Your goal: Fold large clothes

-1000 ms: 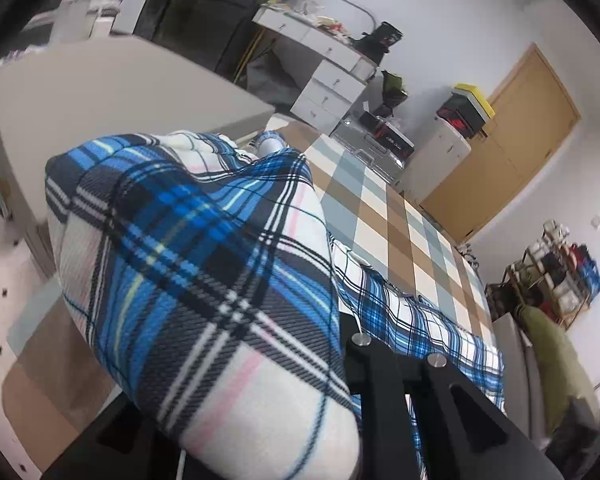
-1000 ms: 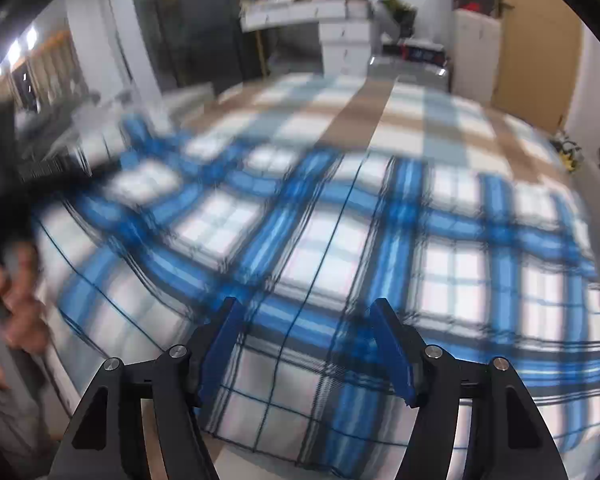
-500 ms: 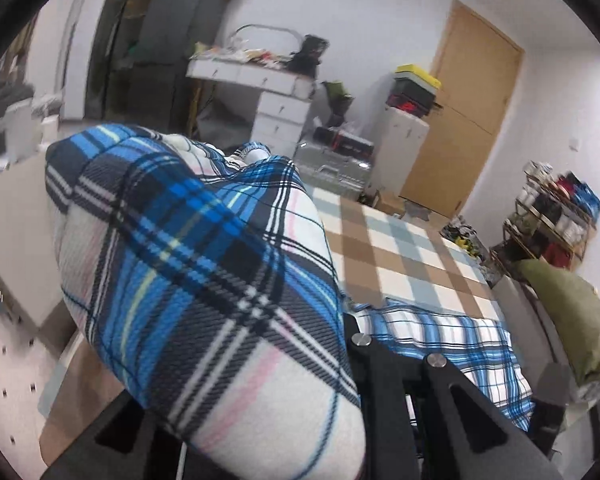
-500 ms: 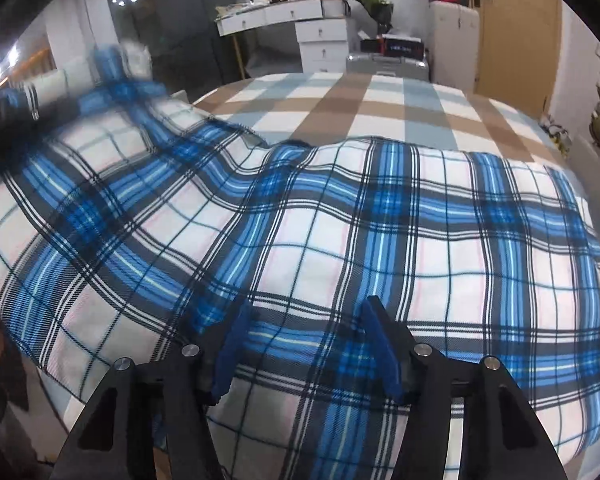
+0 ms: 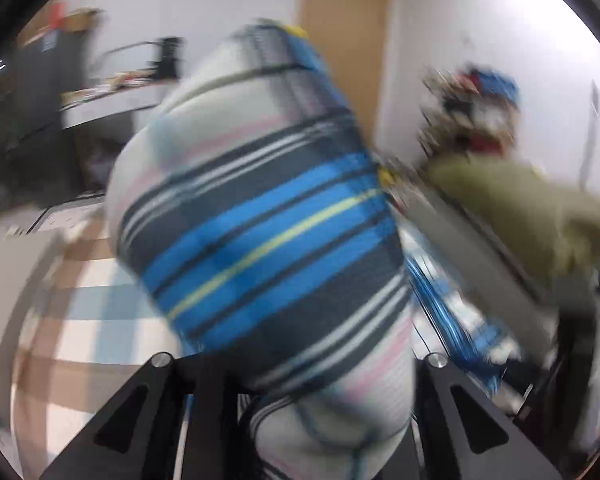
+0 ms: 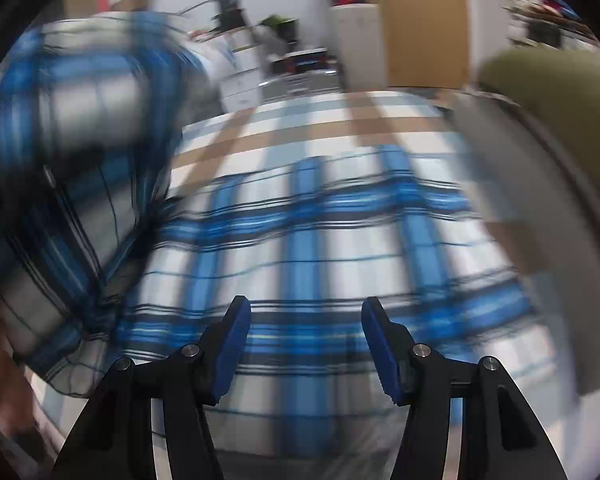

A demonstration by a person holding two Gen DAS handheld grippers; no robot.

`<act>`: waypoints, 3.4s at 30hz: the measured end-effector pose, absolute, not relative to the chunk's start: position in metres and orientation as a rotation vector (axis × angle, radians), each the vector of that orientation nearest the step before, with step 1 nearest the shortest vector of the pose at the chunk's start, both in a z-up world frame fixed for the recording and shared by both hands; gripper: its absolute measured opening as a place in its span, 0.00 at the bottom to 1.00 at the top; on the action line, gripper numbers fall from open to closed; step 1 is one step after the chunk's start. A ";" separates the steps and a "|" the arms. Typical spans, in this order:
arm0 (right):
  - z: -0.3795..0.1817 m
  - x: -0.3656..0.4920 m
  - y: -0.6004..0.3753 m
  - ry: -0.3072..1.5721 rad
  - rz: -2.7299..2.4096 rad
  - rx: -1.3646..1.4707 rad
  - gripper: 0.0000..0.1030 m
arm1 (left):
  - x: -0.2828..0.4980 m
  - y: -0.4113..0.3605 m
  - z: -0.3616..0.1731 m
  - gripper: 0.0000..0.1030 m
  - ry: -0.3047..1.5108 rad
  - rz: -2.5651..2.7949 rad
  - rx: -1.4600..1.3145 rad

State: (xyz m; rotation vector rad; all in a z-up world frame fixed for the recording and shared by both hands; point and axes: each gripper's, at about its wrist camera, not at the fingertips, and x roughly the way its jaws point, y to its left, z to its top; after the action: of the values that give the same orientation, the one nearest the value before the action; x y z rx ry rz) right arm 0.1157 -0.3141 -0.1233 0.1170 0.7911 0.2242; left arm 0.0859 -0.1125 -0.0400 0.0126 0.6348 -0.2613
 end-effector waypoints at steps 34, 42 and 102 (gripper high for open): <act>-0.101 0.081 -0.416 0.741 0.186 0.485 0.59 | 0.081 -0.067 -0.057 0.68 0.779 -0.502 -0.316; -0.109 0.098 -0.401 0.837 0.306 0.457 0.64 | 0.056 -0.169 -0.108 0.68 0.869 -0.506 0.253; -0.124 0.214 -0.319 0.974 0.480 0.308 0.26 | 0.062 -0.097 -0.078 0.68 0.856 -0.625 -0.169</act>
State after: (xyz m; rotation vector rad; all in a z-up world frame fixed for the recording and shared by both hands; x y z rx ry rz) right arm 0.2145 -0.3185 -0.1241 0.3078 0.9738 0.4795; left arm 0.0622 -0.0972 -0.0777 -0.1690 0.8556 -0.6252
